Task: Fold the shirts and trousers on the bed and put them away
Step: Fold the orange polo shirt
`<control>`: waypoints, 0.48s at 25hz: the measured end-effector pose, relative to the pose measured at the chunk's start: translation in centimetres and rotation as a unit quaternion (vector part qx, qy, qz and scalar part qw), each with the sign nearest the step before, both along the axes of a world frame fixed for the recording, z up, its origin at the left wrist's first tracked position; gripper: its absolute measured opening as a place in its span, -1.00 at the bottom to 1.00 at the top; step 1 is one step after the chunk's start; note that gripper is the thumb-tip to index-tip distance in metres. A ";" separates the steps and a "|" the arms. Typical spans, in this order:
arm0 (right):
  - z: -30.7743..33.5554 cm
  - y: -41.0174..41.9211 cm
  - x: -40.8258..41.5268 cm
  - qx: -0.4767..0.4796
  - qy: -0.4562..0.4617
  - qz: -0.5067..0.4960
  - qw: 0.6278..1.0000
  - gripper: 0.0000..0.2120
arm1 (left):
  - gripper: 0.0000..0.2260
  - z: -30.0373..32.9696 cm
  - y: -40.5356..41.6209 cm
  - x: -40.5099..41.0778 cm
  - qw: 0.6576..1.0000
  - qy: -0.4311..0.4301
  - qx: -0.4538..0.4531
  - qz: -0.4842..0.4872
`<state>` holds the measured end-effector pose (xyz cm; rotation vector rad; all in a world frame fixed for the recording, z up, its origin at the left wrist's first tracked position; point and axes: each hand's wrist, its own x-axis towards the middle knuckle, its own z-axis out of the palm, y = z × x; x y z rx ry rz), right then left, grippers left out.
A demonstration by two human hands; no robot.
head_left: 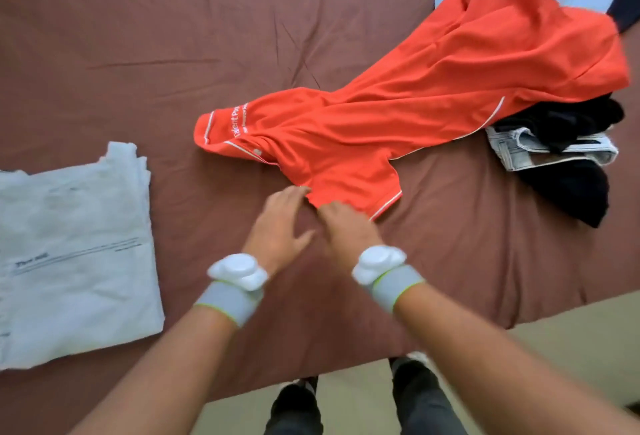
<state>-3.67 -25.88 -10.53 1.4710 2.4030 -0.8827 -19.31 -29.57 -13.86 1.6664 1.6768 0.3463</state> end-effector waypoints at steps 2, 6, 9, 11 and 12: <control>-1.5 4.2 5.2 0.073 -0.101 -0.022 0.992 -0.66 | -0.07 -1.8 1.9 5.5 0.996 0.052 -0.067 -0.023; -2.5 7.5 10.9 0.116 -0.172 -0.023 0.978 -0.53 | -0.32 -4.4 4.8 9.7 0.973 0.231 -0.019 0.011; -3.3 7.7 10.4 0.108 -0.214 -0.013 0.971 -0.41 | -0.79 -6.1 4.0 6.6 0.973 0.161 0.154 -0.058; -3.7 7.6 9.7 0.166 -0.202 0.005 0.965 -0.42 | -0.77 -5.4 1.7 3.2 0.953 0.075 0.235 -0.176; -3.8 7.5 9.2 0.185 -0.202 0.023 0.962 -0.43 | -0.77 -4.1 0.0 1.5 0.941 0.039 0.218 -0.255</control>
